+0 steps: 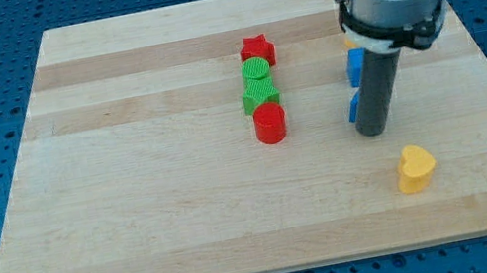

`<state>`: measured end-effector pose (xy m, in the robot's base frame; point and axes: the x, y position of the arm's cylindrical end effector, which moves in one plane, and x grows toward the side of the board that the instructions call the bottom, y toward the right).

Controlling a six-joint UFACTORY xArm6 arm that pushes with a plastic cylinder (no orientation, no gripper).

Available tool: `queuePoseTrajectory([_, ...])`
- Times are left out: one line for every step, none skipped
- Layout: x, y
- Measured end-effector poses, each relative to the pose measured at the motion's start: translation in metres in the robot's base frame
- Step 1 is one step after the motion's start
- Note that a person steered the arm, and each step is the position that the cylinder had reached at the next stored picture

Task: Push yellow hexagon into the blue cube

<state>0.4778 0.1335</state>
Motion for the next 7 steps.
queuePoseTrajectory([-0.006,0.004])
queuePoseTrajectory([-0.005,-0.004])
queuePoseTrajectory([0.0,-0.026])
queuePoseTrajectory([0.004,-0.042])
queuePoseTrajectory([0.004,-0.042])
queuePoseTrajectory([0.004,-0.036])
queuePoseTrajectory([0.004,0.005])
